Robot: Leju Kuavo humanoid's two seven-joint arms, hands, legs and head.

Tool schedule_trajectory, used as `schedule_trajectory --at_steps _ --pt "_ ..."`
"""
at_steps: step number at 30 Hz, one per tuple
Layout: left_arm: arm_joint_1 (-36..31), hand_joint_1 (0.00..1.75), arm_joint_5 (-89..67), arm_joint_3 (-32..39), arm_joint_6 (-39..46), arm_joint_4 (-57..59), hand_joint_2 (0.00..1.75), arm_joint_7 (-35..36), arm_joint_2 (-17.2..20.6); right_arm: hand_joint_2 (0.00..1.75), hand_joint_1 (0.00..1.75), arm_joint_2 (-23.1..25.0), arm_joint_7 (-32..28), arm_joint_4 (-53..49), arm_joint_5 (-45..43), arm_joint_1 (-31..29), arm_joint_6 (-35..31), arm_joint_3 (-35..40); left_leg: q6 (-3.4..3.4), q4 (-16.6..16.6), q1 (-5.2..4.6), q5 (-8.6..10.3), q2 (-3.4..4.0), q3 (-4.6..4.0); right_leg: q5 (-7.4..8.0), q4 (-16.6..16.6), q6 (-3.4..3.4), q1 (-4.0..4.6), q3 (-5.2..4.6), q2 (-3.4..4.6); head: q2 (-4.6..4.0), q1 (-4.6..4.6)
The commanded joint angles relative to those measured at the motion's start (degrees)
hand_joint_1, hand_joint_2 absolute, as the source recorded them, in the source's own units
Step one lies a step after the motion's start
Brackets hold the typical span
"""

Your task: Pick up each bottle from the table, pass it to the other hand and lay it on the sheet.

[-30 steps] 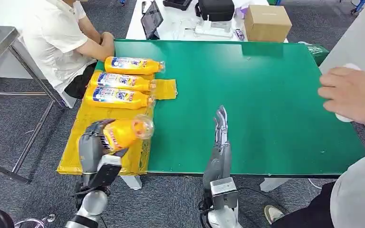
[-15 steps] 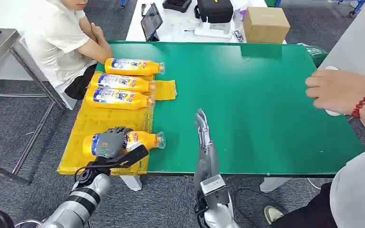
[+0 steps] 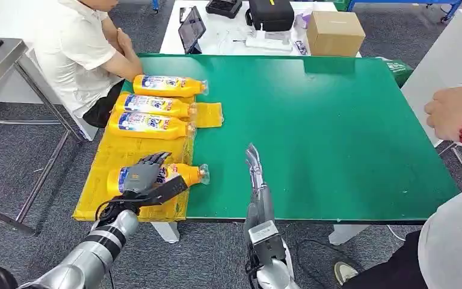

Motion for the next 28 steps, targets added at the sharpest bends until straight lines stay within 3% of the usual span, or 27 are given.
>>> schedule_trajectory --at_steps 1,6,10,13,20,22,23,26,28 --pt "3.14 0.00 9.29 1.61 -22.31 3.01 1.75 -7.60 1.14 0.00 0.00 -1.41 0.15 5.25 -0.61 -3.02 0.01 0.55 0.12 -0.19 -0.08 0.02 0.24 0.18 0.07 -0.17 -0.09 -0.04 0.11 0.18 0.00 0.00" --pt "4.93 0.00 12.86 0.24 -24.98 -1.13 1.75 -10.48 2.23 0.00 0.00 -1.86 0.15 5.62 -1.01 -3.52 -1.29 1.42 0.10 -0.11 -0.08 0.00 -0.68 0.44 -0.32 -0.11 -0.01 -0.07 0.34 -0.55 0.00 0.02" --pt "5.70 0.00 15.49 -0.09 -26.51 -4.24 1.75 -12.21 1.73 0.00 0.00 -2.13 0.15 5.87 -1.00 -3.52 -1.75 1.64 0.19 -0.17 -0.13 -0.02 -0.59 0.41 -0.28 -0.16 0.03 -0.11 0.22 -0.50 0.00 0.07" --pt "9.31 0.00 18.80 -1.50 -21.81 -15.09 1.75 -13.18 0.56 0.00 0.00 -2.66 0.15 5.62 -0.73 -3.14 -3.19 1.67 0.18 -0.11 -0.11 -0.04 -0.70 0.48 -0.34 -0.11 0.06 -0.09 0.72 -0.61 0.00 0.04" --pt "17.17 0.00 26.34 -2.69 -14.04 -31.17 1.75 -14.34 -2.88 0.00 0.00 -2.87 0.15 4.64 -0.79 -1.90 -5.06 2.01 0.28 -0.11 -0.09 -0.02 -0.53 0.22 -0.28 -0.19 0.00 -0.05 0.43 -0.56 0.00 0.02" --pt "18.69 0.00 30.43 -2.45 -11.16 -33.74 1.75 -15.74 -4.33 0.00 0.00 -2.72 0.15 1.07 -4.95 -0.80 1.84 1.28 0.24 -0.04 -0.11 -0.07 -0.56 0.03 -0.36 -0.10 0.08 -0.09 0.25 -0.61 0.00 0.07" --pt "20.56 0.00 38.39 -1.59 -10.44 -36.07 1.75 -15.14 -7.07 0.00 0.00 0.46 0.15 -0.79 -10.99 2.19 13.69 -4.77 0.22 0.00 -0.11 -0.05 -0.60 -0.14 -0.35 -0.04 0.08 -0.10 0.10 -0.64 0.00 0.02" --pt "22.53 0.00 45.24 -1.67 -12.10 -38.07 1.75 -14.21 -8.62 0.00 0.00 1.30 0.15 -2.07 -10.55 3.78 18.19 -7.74 0.27 0.07 -0.09 -0.13 -0.62 -0.27 -0.37 -0.04 -0.08 -0.06 -0.05 -0.73 0.00 0.07" --pt "24.59 0.00 58.55 -0.91 -18.98 -39.15 1.75 -11.52 -9.23 0.00 0.00 2.46 0.15 -2.50 -9.38 4.68 20.78 -9.69 0.22 0.04 -0.10 -0.12 -0.54 -0.35 -0.34 -0.04 -0.06 -0.09 -0.13 -0.60 0.00 0.04"
